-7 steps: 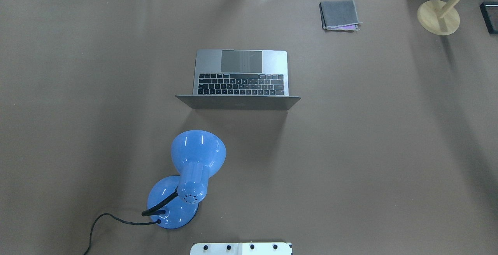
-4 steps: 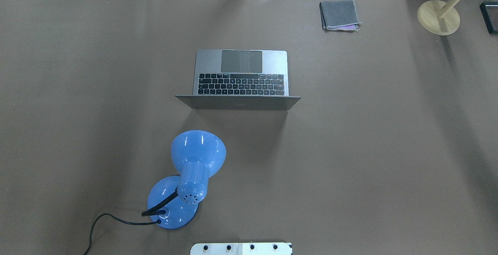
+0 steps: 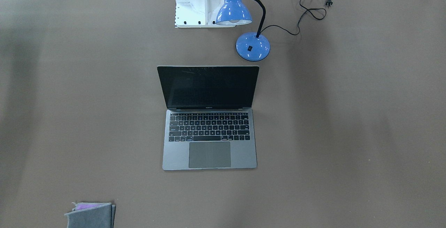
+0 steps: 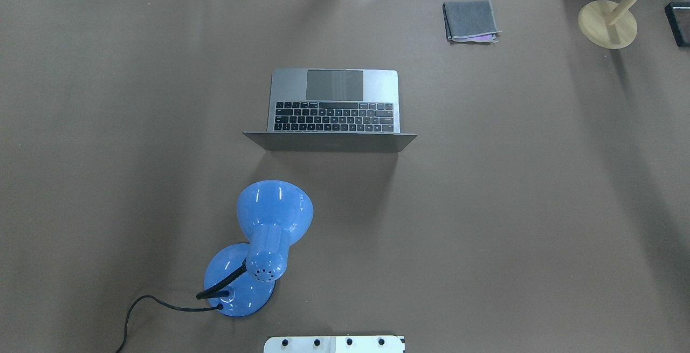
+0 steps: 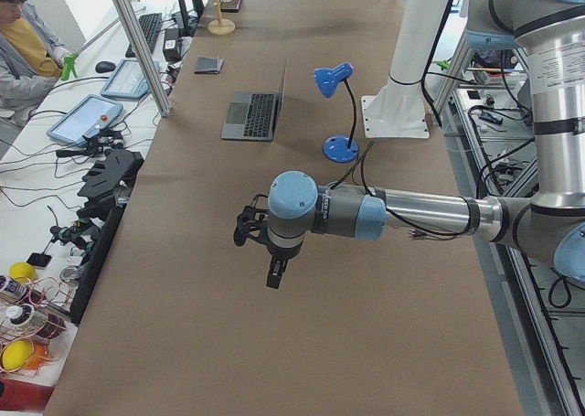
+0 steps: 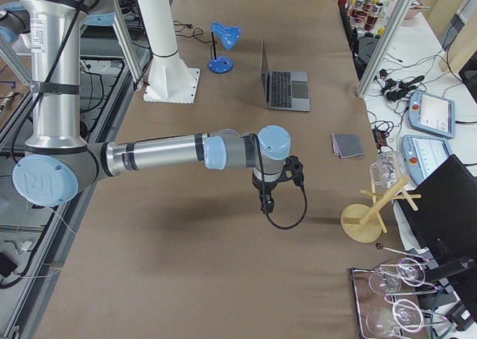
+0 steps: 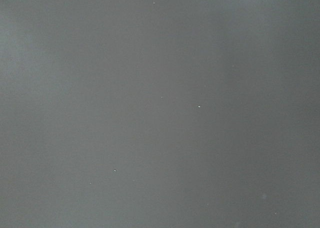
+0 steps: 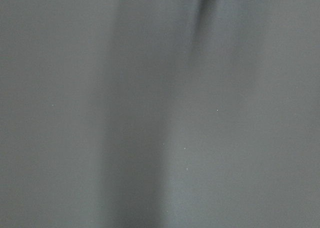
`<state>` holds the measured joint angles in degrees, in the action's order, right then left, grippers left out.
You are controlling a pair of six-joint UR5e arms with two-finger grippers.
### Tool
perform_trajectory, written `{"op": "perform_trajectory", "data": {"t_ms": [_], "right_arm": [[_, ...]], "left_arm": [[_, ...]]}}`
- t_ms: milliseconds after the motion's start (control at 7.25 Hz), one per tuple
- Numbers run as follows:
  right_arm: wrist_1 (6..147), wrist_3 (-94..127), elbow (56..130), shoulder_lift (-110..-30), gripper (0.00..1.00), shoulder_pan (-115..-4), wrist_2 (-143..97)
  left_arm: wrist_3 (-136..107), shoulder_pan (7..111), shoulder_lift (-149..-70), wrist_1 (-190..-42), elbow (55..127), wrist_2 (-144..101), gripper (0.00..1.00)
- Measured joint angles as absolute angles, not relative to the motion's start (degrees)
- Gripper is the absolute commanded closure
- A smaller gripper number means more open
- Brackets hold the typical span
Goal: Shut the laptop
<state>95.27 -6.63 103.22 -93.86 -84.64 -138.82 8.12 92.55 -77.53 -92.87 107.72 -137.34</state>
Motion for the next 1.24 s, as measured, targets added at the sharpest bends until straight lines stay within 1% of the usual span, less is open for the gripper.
{"op": "perform_trajectory", "data": {"t_ms": [138,276,414,552,690,966,1241], "right_arm": [[95.23,-6.61,103.37,-94.11,0.0,-84.64,-139.86],[95.2,-6.6,103.57,-94.24,0.14,-84.64,-140.19],[95.19,-6.18,104.47,-94.21,0.57,-84.46,-140.34],[95.16,-4.03,107.05,-94.19,0.91,-83.68,-140.49],[95.13,0.46,110.82,-94.13,1.0,-81.86,-140.55],[94.86,13.58,119.4,-93.34,1.0,-76.12,-140.39],[91.02,30.35,123.62,-89.41,1.0,-67.7,-139.52]], "left_arm": [[7.99,92.55,-77.48,-92.89,107.81,-137.36,0.12],[7.94,92.55,-77.45,-92.92,107.88,-137.37,0.52],[7.9,92.43,-77.6,-93.0,108.15,-137.48,1.0],[7.63,91.83,-78.07,-93.14,109.04,-137.85,1.0],[5.39,90.77,-78.73,-93.31,110.59,-138.58,1.0],[-6.38,86.68,-81.32,-93.41,115.1,-140.63,1.0],[-21.83,79.0,-84.87,-93.35,121.17,-140.9,1.0]]}}
